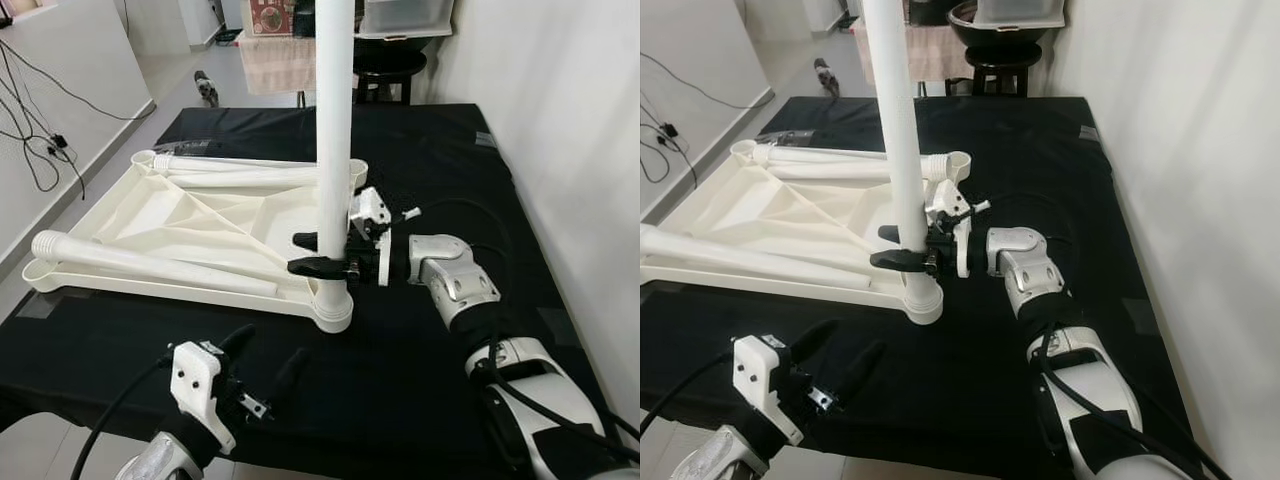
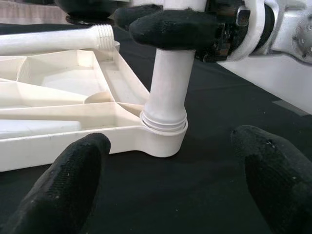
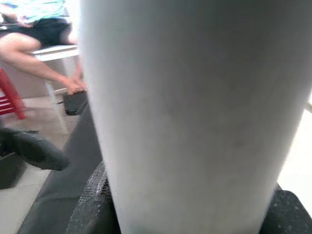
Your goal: Building children table
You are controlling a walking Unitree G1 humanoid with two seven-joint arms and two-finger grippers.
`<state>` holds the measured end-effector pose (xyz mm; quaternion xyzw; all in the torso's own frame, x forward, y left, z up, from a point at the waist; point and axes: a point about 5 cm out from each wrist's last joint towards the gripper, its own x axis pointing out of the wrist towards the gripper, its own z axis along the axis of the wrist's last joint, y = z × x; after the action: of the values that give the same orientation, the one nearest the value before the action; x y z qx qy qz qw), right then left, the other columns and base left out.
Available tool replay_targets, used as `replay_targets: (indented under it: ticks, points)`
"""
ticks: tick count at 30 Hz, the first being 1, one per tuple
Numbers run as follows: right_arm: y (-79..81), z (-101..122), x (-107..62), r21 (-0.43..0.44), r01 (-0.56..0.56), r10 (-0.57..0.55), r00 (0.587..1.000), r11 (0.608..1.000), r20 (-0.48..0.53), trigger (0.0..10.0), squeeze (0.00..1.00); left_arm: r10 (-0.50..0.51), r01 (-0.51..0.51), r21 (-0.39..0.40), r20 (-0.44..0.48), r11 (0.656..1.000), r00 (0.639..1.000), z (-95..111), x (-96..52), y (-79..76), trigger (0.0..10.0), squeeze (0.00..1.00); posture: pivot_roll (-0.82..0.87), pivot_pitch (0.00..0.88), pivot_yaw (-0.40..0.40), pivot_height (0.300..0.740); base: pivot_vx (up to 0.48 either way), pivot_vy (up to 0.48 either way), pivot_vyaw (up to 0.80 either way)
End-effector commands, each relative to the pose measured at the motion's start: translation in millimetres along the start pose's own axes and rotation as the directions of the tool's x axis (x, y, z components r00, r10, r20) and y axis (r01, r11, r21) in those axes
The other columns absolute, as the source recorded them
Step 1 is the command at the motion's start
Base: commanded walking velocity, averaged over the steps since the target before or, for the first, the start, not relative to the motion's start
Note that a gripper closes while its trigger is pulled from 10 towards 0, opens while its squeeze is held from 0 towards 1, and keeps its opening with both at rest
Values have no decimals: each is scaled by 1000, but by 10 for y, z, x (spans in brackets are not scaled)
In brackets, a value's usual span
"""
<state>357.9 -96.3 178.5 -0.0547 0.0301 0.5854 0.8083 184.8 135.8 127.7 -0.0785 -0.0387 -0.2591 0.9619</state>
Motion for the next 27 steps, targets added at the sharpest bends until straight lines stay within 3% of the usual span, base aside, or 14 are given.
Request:
replay_targets:
  ticks: [1, 2, 3, 4, 8, 10, 12, 13, 17, 18, 20, 22, 26, 27]
  points:
    - [9, -316, -12, 69, 222, -210, 966, 973, -148, 0, 0, 10, -10, -1, -8, 1000, 1000, -19, -32, 2, 10000, 0, 33, 72, -8, 740, 0, 0, 0]
    - [18, -440, -45, 111, 576, -552, 813, 810, -187, 0, 0, 11, -11, 0, -8, 1000, 1000, -14, -45, 5, 10000, 0, 23, 75, -8, 740, 0, 0, 0]
    - [265, -592, -76, 148, 671, -630, 737, 727, -244, 0, 0, 13, -13, 1, -6, 1000, 1000, 3, -53, 14, 10000, 0, 16, 93, 2, 740, 0, 0, 0]
    - [450, -659, -103, 180, 705, -654, 706, 686, -272, 0, 0, 15, -15, 2, -5, 1000, 1000, 12, -60, 24, 10000, 0, 10, 98, 7, 740, 0, 0, 0]
    - [565, -687, -94, 189, 648, -594, 757, 738, -273, 0, 0, 16, -16, 2, -5, 1000, 1000, 12, -62, 31, 10000, 0, -22, 75, 8, 740, 0, 0, 0]
    - [410, -635, -115, 68, 608, -574, 776, 791, -263, 0, 0, 3, -3, -6, -8, 1000, 1000, -1, -48, 22, 10000, 0, 6, 76, -9, 740, 0, 0, 0]
    - [381, -626, -110, 49, 601, -569, 777, 798, -269, 0, 0, -1, 1, -8, -10, 1000, 1000, -8, -48, 16, 10000, 0, 9, 67, -13, 740, 0, 0, 0]
    - [365, -606, -82, 27, 594, -566, 779, 804, -272, 10000, 0, 8, -8, -4, -9, 1000, 1000, -9, -54, 13, 10000, 0, 15, 66, -14, 740, 0, 0, 0]
    - [401, -497, -5, 23, 587, -563, 787, 809, -251, 10000, 12, 31, -31, 4, -4, 1000, 1000, -9, -65, 13, 10000, 0, 18, 62, -12, 740, 0, 0, 0]
    - [404, -439, 25, 50, 562, -538, 811, 826, -227, 10000, 1000, 32, -32, 4, -4, 999, 999, -9, -61, 13, 10000, 0, 24, 63, -12, 740, 0, 0, 0]
    - [375, -264, 82, 85, 481, -467, 873, 873, -140, 10000, 1000, 29, -29, 3, -4, 1000, 1000, -10, -52, 17, 10000, 0, 21, 61, -6, 740, 0, 0, 0]
    - [345, -178, 103, 91, 441, -433, 897, 893, -92, 10000, 1000, 28, -28, 3, -4, 1000, 1000, -10, -47, 20, 10000, 0, 21, 61, -6, 740, 0, 0, 0]
    - [326, -36, 170, 88, 197, -200, 979, 976, 31, 10000, 1000, 17, -17, -1, -2, 1000, 1000, -15, -10, 32, 10000, 0, 17, 49, -4, 740, 0, 0, 0]
    - [315, -62, 170, 78, 148, -151, 988, 986, 32, 10000, 0, 16, -16, -1, -1, 1000, 1000, -19, 3, 36, 10000, 0, 20, 41, -1, 740, 0, 0, 0]
